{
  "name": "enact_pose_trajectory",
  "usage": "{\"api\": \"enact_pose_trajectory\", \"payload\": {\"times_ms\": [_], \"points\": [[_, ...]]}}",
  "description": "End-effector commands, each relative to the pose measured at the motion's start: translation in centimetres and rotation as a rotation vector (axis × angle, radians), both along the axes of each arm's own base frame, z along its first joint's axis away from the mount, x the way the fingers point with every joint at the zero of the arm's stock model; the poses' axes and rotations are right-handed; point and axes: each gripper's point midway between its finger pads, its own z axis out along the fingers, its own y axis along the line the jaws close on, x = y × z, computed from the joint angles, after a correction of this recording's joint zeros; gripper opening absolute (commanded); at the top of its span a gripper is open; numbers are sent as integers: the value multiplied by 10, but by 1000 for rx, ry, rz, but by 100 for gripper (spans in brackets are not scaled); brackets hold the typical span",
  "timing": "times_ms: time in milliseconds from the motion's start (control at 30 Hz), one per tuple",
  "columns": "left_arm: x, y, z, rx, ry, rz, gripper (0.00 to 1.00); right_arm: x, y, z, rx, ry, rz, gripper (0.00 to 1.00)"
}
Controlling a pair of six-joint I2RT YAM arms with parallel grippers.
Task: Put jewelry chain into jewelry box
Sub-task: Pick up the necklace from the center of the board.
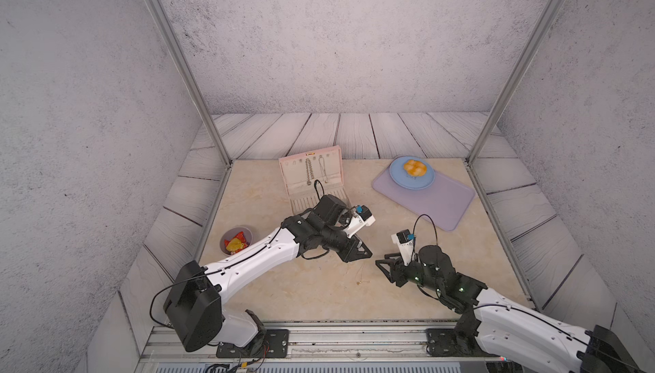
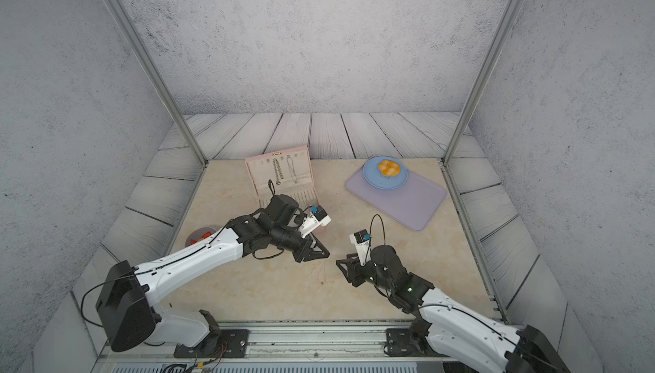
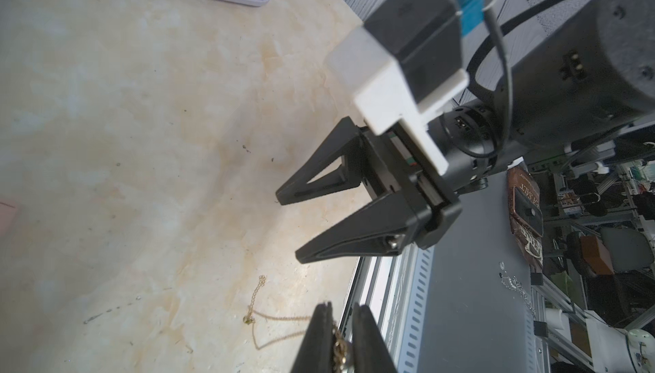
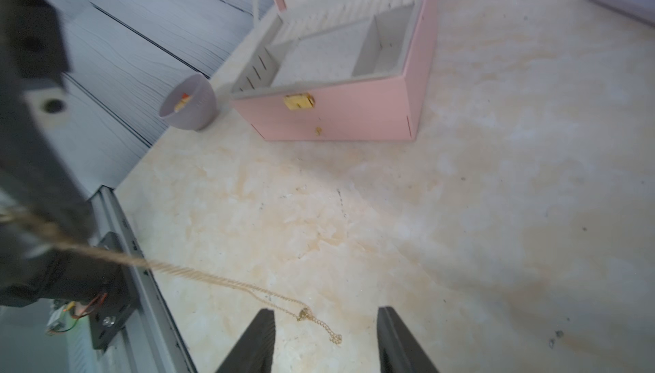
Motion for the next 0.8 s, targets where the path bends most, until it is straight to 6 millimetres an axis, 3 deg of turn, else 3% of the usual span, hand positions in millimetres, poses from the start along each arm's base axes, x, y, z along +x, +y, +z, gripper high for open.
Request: {"api": "enact_pose_trajectory", "payload": {"times_ms": [0,267,767], "points": [[1,-3,23,-46,-32,-21,2,-17,3,23,84,-119,103,51],[-7,-11,57,-126,-62,-58,3,-42,14,70,200,-316,276,51],[-24,-24,89,-189,-89,-133,3,-29,24,70,195,-333,267,41]]}}
